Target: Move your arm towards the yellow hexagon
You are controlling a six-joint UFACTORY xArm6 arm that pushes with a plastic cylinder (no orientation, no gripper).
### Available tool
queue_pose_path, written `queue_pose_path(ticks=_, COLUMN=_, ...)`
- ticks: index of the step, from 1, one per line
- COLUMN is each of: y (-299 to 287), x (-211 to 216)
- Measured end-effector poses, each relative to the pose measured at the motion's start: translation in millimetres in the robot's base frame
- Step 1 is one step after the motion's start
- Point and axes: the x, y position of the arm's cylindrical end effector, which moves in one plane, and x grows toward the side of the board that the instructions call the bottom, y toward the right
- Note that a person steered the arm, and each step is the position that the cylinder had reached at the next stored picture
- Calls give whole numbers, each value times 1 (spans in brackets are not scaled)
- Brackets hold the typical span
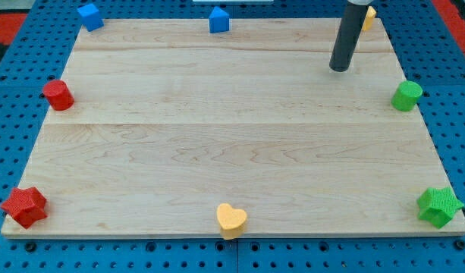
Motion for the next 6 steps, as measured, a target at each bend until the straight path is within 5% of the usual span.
queue_pose_path(ticks=5, y=110, x=-71)
queue_pose_path(ticks=6, y=121, x=-118)
